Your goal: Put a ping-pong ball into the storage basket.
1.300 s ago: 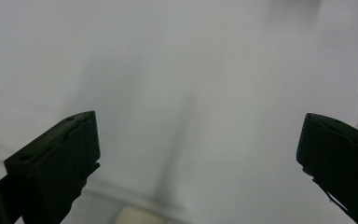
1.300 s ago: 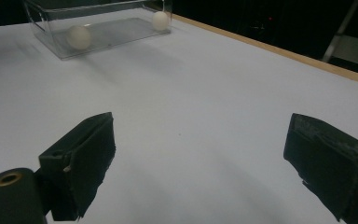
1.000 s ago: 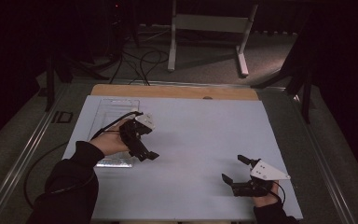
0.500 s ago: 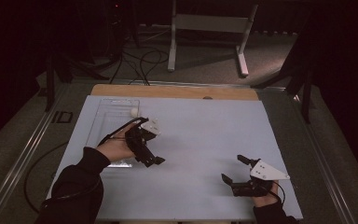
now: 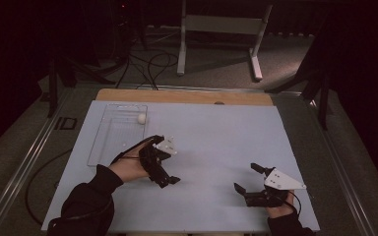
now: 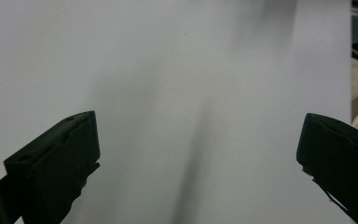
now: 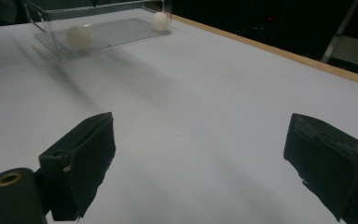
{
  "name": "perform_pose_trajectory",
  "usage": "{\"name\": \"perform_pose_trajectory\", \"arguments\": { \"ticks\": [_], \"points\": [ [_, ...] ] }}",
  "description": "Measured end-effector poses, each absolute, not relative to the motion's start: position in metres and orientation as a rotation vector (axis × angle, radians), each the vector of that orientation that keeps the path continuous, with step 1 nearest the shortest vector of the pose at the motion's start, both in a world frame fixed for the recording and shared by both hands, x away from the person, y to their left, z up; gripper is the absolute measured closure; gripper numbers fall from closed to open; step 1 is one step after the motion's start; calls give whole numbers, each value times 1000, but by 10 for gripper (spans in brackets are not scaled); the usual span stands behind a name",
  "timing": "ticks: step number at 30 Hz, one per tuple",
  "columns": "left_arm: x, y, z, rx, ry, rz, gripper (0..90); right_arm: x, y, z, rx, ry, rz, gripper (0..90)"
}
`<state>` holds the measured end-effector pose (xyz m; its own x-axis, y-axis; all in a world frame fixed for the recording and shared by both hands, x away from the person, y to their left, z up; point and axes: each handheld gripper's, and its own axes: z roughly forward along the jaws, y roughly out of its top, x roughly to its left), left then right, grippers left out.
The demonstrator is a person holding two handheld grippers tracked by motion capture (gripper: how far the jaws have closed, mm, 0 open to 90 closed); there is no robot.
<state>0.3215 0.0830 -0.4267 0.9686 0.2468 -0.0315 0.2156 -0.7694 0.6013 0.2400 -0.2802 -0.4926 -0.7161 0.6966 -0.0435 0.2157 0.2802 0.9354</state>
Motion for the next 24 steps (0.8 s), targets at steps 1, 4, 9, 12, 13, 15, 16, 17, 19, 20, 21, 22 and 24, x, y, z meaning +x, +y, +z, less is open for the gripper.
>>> {"name": "perform_pose_trajectory", "arguments": {
  "ticks": [1,4,9,12,13,15,16,17,19,20,21,22,24],
  "points": [
    [320,83,-428,2477,325,74,2,240,-280,-493,818,2107,1431,88],
    [317,83,-433,2474,328,72,2,240,-280,-492,819,2105,1430,88],
    [310,85,-442,2449,341,39,2,240,-280,-493,819,2108,1429,88],
    [306,86,-448,2442,341,39,2,240,-280,-492,816,2107,1428,88],
    [305,86,-449,2440,343,40,2,240,-280,-492,816,2107,1428,88],
    [302,86,-451,2439,336,35,2,240,-280,-492,819,2107,1428,88],
    [302,86,-451,2439,336,35,2,240,-280,-492,819,2107,1428,88],
    [298,86,-453,2435,338,35,2,240,-280,-492,818,2107,1428,88],
    [295,87,-454,2429,337,42,2,239,-280,-492,817,2104,1429,88],
    [294,87,-454,2431,335,35,2,239,-280,-492,818,2103,1429,88],
    [293,87,-456,2429,339,36,2,239,-280,-492,815,2103,1430,88],
    [293,87,-456,2429,339,36,2,239,-280,-492,815,2103,1430,88],
    [290,89,-459,2421,345,22,2,239,-280,-492,816,2103,1429,88]
  ]
}}
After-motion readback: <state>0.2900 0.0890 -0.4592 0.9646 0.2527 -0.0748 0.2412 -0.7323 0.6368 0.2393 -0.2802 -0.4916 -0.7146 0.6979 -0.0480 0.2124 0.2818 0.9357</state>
